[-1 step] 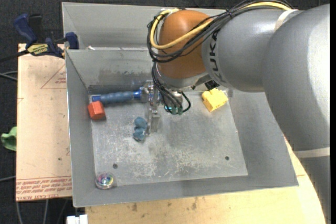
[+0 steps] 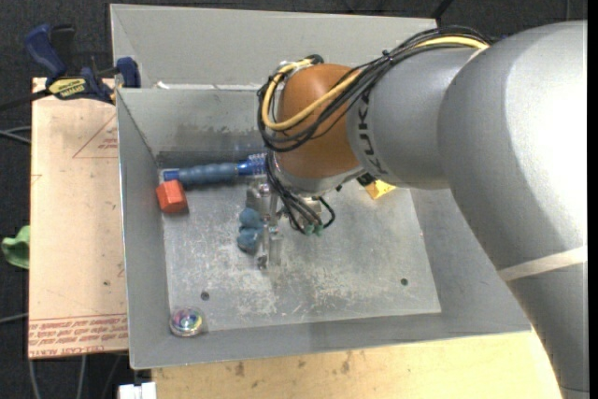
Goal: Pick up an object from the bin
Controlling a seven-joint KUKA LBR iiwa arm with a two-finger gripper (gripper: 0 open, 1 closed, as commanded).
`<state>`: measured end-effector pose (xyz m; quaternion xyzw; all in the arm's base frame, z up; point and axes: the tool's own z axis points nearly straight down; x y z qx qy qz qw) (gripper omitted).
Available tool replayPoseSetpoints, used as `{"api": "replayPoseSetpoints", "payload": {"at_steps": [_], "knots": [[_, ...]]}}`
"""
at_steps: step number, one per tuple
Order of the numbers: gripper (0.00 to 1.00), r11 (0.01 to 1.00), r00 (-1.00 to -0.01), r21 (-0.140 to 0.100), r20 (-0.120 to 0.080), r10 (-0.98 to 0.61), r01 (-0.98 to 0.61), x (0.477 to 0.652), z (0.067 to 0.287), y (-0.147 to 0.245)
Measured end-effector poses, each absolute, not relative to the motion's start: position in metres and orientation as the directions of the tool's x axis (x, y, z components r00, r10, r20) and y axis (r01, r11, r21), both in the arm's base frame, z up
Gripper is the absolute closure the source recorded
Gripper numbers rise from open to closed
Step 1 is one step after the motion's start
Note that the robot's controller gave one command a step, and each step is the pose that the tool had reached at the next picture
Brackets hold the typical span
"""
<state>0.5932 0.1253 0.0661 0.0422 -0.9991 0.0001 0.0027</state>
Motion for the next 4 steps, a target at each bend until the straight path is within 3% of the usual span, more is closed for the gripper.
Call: {"api": "replayPoseSetpoints", "payload": {"at_steps": [1,2,3,4], "knots": [[1.00,0.997,-0.997,0.002,-0.001,-0.083,-0.083,0.596,0.070,0.126],[1.00,0.809,-0.809,0.001,-0.002,-0.588,-0.588,0.570,0.070,0.160],[1.00,0.810,-0.810,0.002,-0.002,-0.587,-0.587,0.571,0.070,0.160],[1.00,0.728,-0.728,-0.007,-0.014,-0.686,-0.686,0.643,0.209,0.169]]}}
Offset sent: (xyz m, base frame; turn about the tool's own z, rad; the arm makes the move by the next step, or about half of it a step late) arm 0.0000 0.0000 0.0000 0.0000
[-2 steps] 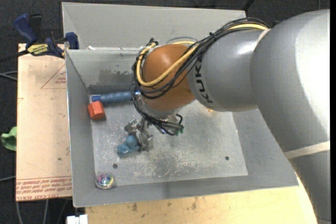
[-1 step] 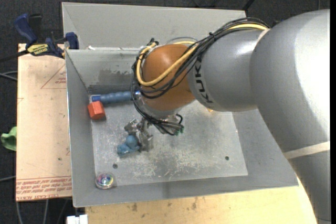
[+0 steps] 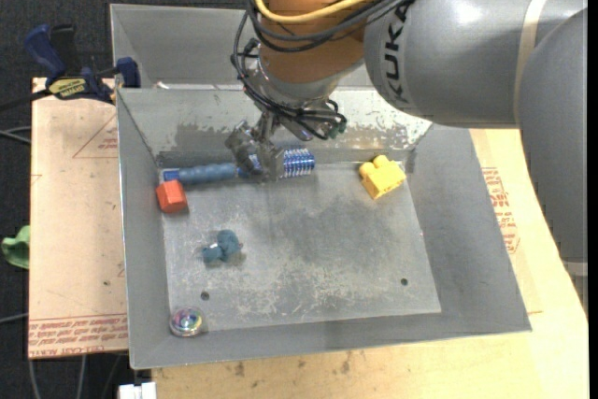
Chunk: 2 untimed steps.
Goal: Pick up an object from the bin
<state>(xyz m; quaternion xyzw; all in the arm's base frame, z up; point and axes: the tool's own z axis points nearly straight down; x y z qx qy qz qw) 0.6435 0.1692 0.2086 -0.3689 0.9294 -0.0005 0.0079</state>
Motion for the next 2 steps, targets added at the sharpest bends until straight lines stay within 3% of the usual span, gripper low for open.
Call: {"api": "replayPoseSetpoints", "payload": {"at_steps": [1,2], "knots": [[1.00,0.695,-0.695,0.004,0.000,-0.719,-0.719,0.6311,0.1614,0.2019],[0.00,0.699,-0.699,0.001,-0.003,-0.715,-0.715,0.6326,0.1640,0.1997]]}}
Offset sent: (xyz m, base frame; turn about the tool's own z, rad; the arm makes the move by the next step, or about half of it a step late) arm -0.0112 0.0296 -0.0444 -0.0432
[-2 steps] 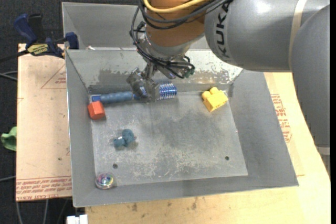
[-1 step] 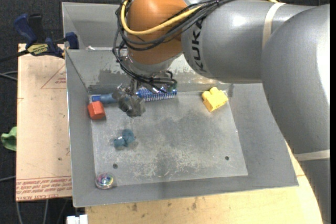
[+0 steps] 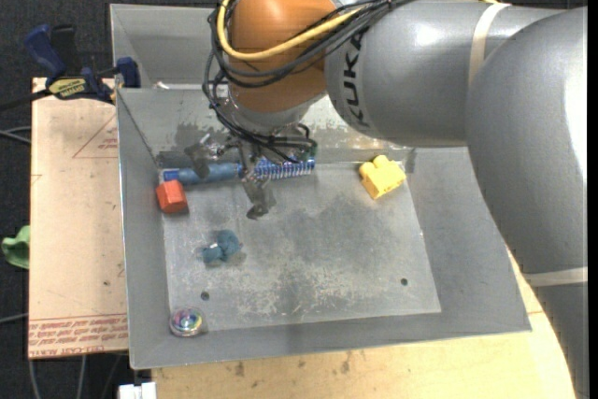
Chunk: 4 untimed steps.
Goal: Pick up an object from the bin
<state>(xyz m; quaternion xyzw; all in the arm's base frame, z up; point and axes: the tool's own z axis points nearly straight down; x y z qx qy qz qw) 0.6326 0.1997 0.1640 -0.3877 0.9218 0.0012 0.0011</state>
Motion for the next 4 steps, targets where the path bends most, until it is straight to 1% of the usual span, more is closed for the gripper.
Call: {"api": "replayPoseSetpoints", "payload": {"at_steps": [1,2,3,4], "knots": [[0.00,0.888,-0.888,0.002,0.004,-0.460,-0.460,0.595,0.109,0.190],[0.00,0.891,-0.891,0.002,0.002,-0.455,-0.455,0.588,0.067,0.185],[0.00,0.676,-0.676,0.001,-0.001,-0.737,-0.737,0.562,0.070,0.167],[1.00,0.676,-0.676,0.001,-0.002,-0.736,-0.736,0.563,0.070,0.168]]}}
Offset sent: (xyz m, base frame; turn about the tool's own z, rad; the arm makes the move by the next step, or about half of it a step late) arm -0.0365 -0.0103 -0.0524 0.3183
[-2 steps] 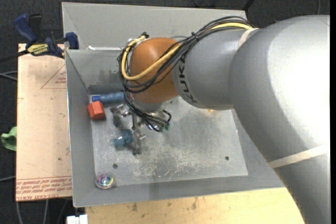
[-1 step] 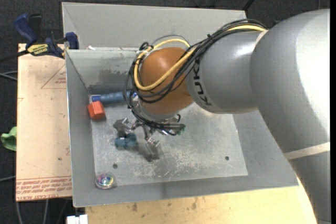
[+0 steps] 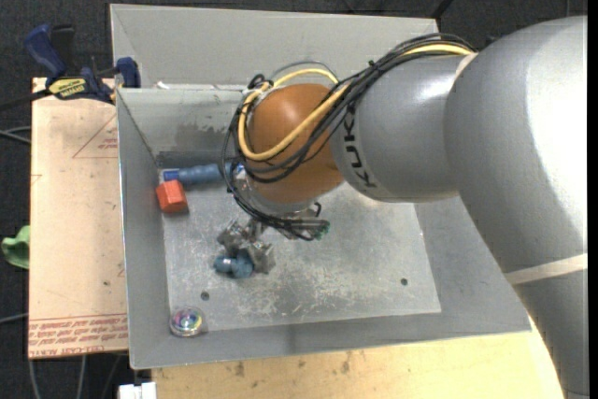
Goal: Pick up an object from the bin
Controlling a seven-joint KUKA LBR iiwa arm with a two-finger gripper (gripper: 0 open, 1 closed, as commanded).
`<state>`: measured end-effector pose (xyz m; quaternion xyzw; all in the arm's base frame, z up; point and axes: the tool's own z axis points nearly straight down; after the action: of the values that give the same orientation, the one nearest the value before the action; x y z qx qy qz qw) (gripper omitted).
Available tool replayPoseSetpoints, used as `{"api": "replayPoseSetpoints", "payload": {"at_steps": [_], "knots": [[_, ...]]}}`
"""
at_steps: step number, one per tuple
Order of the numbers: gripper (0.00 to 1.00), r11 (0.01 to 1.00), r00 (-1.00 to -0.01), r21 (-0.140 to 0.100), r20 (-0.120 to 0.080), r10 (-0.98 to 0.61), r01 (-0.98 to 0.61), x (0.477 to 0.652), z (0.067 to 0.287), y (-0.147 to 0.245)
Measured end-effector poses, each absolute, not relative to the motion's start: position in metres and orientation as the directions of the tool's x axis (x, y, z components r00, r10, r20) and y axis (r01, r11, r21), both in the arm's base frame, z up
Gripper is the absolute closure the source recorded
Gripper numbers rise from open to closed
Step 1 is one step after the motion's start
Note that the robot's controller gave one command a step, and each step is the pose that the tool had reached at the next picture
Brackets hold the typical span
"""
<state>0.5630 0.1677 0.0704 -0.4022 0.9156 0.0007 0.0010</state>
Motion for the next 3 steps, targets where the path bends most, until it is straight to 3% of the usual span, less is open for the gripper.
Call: {"api": "replayPoseSetpoints", "payload": {"at_steps": [1,2,3], "knots": [[1.00,0.659,-0.659,-0.007,-0.012,-0.752,-0.752,0.592,0.201,0.163],[0.00,0.659,-0.659,0.000,-0.004,-0.752,-0.752,0.589,0.196,0.163],[0.00,0.644,-0.644,0.003,0.001,-0.765,-0.765,0.549,0.192,0.145]]}}
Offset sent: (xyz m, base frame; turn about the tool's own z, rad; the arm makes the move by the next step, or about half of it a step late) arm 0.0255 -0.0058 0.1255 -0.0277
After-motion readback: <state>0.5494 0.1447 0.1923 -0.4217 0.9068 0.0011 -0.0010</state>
